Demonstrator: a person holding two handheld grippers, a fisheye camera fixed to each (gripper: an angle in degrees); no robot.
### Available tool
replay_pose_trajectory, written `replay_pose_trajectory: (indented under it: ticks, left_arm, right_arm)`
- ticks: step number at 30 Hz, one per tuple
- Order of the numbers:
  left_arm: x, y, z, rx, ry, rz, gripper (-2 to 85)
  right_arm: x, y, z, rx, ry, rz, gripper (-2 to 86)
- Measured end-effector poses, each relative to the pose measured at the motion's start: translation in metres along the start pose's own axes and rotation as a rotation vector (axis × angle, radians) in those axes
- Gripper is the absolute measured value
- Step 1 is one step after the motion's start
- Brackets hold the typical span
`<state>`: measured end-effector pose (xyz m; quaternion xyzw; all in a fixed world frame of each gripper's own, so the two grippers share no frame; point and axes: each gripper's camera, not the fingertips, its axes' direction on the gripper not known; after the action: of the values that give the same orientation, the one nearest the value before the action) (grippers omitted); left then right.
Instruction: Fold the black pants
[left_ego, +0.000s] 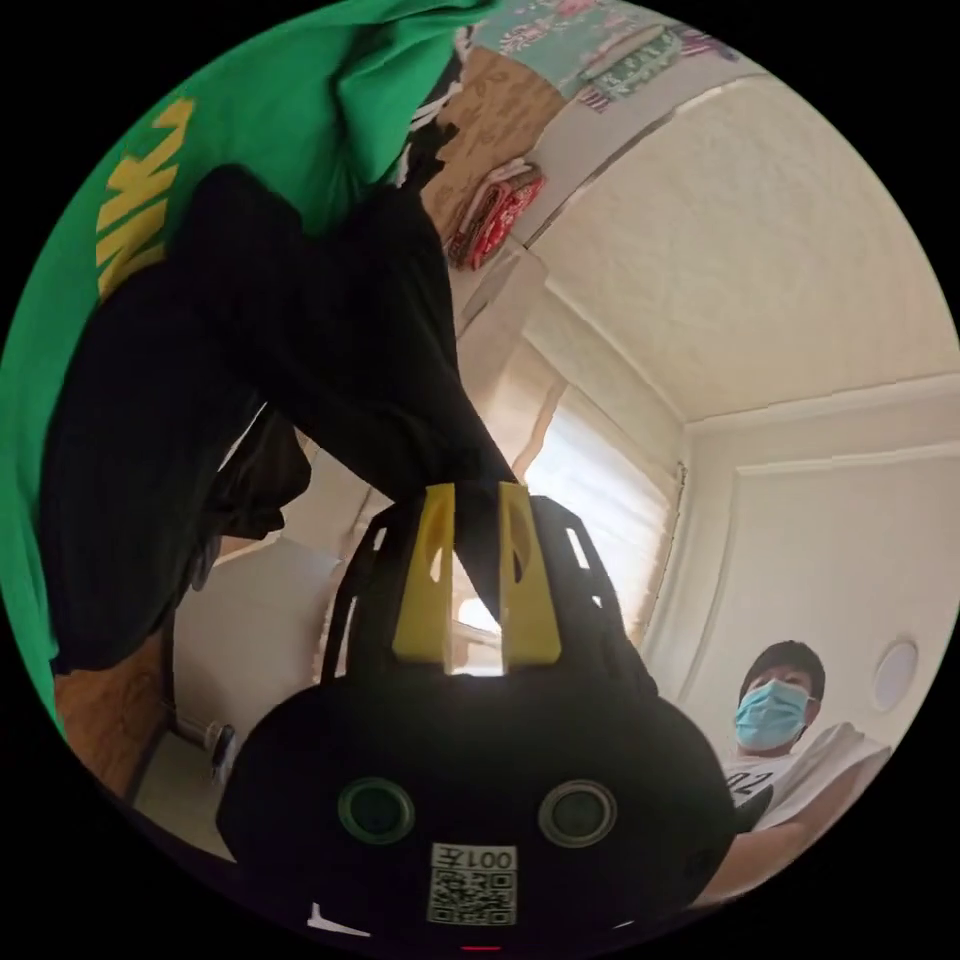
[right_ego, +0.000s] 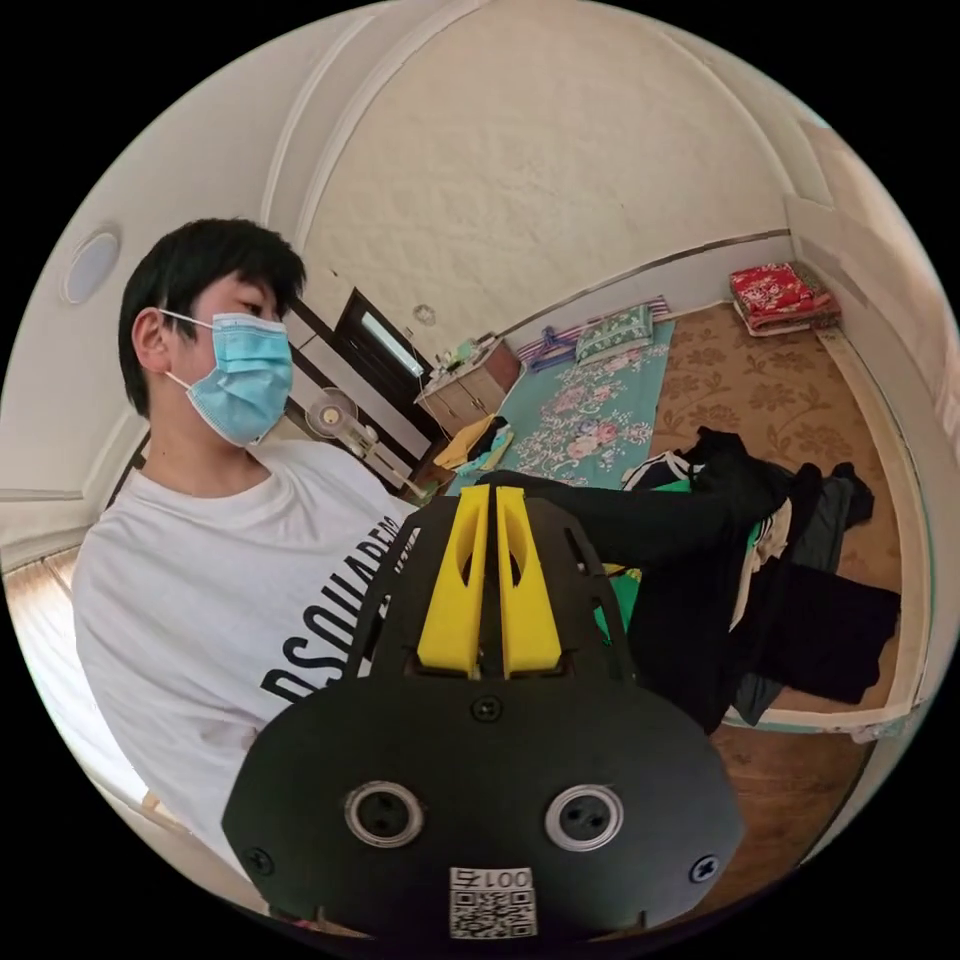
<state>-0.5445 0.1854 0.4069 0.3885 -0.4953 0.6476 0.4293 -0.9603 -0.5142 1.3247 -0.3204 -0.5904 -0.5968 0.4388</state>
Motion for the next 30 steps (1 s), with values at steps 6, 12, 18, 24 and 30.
replay_pose_trajectory:
  ticks: [6,12,18,24,30]
  left_arm:
    - [0.077,0.001,-0.037,-0.061,-0.189,0.128,0.0]
    - [0.068,0.038,-0.069,-0.129,-0.416,-0.088,16.3]
    - [-0.005,0.107,-0.094,0.016,-0.387,-0.367,21.2]
    - [-0.052,0.148,-0.066,0.217,0.036,-0.292,17.4]
    - [0.007,0.167,-0.068,0.304,0.055,-0.110,0.7]
  right_arm:
    - [0.012,0.035,-0.030,0.089,-0.072,-0.061,0.6]
    - [0.026,0.039,-0.026,0.060,-0.177,-0.106,0.7]
    - [0.010,0.033,-0.035,0.036,-0.192,-0.154,0.6]
    - [-0.028,0.034,-0.044,-0.015,-0.197,-0.211,0.6]
    - [-0.060,0.049,-0.094,0.033,-0.088,-0.232,0.7]
